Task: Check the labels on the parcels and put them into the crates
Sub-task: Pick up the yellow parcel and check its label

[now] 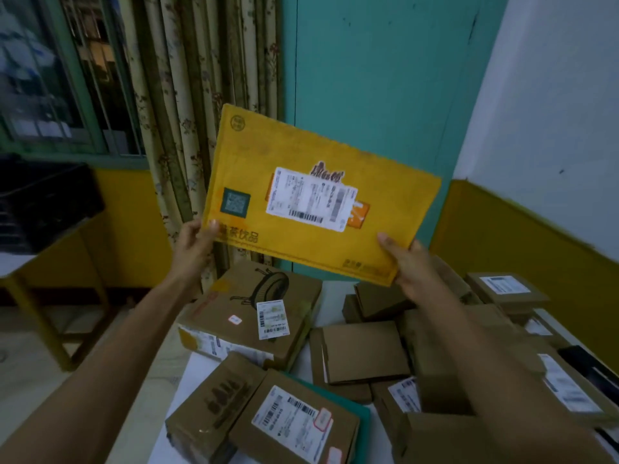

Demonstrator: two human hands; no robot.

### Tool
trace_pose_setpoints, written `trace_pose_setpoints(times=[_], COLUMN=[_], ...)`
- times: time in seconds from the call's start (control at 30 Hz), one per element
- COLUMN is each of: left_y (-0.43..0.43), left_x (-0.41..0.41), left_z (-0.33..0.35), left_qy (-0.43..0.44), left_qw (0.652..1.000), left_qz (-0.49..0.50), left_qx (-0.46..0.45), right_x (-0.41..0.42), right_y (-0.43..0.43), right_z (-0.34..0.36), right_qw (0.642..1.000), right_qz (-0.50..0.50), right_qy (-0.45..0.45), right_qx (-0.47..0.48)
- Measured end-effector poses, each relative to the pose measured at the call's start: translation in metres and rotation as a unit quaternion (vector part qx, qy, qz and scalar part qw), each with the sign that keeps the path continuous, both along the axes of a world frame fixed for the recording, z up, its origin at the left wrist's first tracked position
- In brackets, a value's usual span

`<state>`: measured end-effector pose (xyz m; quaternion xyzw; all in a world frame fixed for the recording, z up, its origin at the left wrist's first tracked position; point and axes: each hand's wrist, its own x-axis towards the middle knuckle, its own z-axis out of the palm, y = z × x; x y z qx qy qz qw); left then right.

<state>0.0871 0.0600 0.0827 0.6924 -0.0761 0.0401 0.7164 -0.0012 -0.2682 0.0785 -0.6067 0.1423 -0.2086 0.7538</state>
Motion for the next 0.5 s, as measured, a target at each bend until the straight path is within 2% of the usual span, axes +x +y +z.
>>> trace_pose_setpoints(times=[0.07, 0.17, 0.27, 0.33, 0.4, 0.43, 0.5], left_y=[0.013, 0.025, 0.014, 0.003, -0.007, -0.01, -0.018], left_x=[0.007, 0.017, 0.009, 0.003, -0.004, -0.005, -0.005], left_z=[0.011, 0.017, 0.008, -0.003, -0.011, -0.015, -0.02], left_qy=[0.061, 0.242, 0.258, 0.272, 0.287, 0.277, 0.247], left_qw=[0.996, 0.957, 0.923, 0.902, 0.887, 0.889, 0.899], left_qz=[-0.045, -0.16, -0.267, -0.292, -0.293, -0.282, -0.247], left_qx=[0.036, -0.03, -0.101, -0.166, -0.212, -0.232, -0.266], right_x=[0.003, 0.004, 0.007, 0.012, 0.017, 0.02, 0.027], right_y=[-0.021, -0.042, -0.04, -0.032, -0.025, -0.023, -0.018], right_z=[0.026, 0.078, 0.139, 0.176, 0.204, 0.215, 0.224], right_qw=[0.995, 0.967, 0.901, 0.861, 0.844, 0.85, 0.894], right_qz=[-0.025, 0.001, 0.04, 0.05, 0.031, -0.001, -0.037], right_qy=[0.01, 0.019, -0.016, -0.038, -0.07, -0.09, -0.149], right_qx=[-0.093, -0.254, -0.432, -0.504, -0.531, -0.52, -0.422])
